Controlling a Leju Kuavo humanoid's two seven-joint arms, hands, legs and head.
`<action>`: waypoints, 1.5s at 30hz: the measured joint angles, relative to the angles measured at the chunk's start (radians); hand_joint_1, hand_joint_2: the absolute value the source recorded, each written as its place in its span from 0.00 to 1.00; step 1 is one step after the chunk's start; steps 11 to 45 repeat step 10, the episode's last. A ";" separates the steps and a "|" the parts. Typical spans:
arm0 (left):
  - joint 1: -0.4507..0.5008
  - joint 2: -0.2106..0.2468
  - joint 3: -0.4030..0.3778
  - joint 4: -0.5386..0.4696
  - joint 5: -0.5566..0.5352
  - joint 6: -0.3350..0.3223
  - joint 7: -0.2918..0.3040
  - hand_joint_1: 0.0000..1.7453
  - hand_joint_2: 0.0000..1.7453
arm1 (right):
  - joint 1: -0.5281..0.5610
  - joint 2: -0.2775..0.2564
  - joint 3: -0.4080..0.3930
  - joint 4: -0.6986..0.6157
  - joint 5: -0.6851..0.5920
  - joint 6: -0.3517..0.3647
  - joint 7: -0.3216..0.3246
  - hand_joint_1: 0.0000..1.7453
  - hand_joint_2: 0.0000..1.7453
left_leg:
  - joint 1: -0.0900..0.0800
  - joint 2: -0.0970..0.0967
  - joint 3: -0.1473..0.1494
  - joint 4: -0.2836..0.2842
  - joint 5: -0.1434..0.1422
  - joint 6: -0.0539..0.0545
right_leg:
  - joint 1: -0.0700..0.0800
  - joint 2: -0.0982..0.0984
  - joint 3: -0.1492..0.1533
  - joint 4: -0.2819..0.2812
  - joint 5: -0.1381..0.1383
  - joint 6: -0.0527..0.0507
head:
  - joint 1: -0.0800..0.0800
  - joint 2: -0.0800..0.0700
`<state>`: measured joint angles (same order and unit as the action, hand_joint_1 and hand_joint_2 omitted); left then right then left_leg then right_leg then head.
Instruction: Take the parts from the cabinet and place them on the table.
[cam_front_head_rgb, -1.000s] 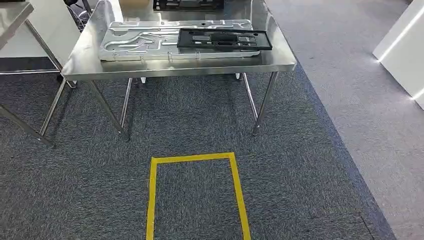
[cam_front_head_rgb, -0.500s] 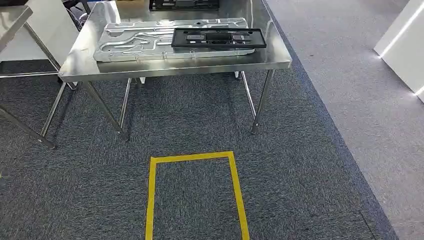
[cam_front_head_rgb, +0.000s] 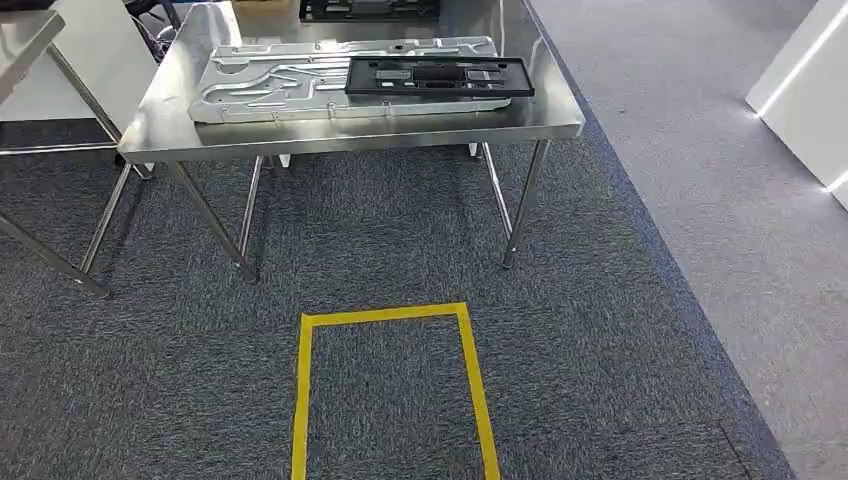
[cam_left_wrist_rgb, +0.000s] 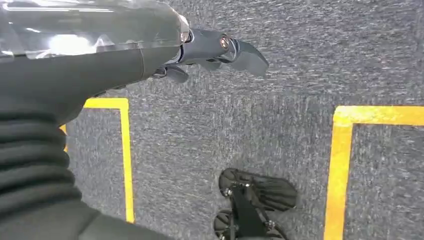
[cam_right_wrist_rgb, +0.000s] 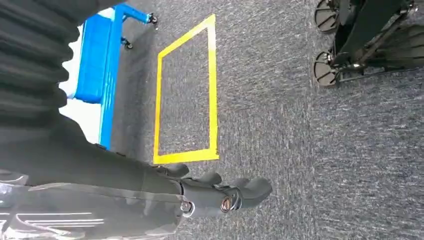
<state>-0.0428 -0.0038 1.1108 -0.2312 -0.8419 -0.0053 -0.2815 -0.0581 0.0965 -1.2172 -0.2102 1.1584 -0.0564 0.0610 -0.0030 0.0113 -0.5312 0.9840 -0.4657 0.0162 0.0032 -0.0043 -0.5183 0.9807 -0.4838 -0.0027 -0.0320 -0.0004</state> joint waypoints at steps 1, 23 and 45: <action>0.003 0.001 -0.019 -0.001 0.017 0.000 0.006 0.00 0.00 | 0.004 -0.002 0.022 -0.003 -0.023 0.002 0.000 0.00 0.00 | 0.000 0.000 0.000 0.000 0.000 0.000 | 0.000 0.000 0.000 0.000 0.000 0.000 | 0.000 0.000; 0.030 0.002 -0.172 -0.016 0.141 0.000 0.046 0.00 0.00 | 0.030 -0.016 0.195 -0.024 -0.193 0.011 -0.011 0.00 0.00 | 0.000 0.000 0.000 0.000 0.000 0.000 | 0.000 0.000 0.000 0.000 0.001 0.001 | 0.000 0.000; 0.030 0.002 -0.172 -0.016 0.141 0.000 0.046 0.00 0.00 | 0.030 -0.016 0.195 -0.024 -0.193 0.011 -0.011 0.00 0.00 | 0.000 0.000 0.000 0.000 0.000 0.000 | 0.000 0.000 0.000 0.000 0.001 0.001 | 0.000 0.000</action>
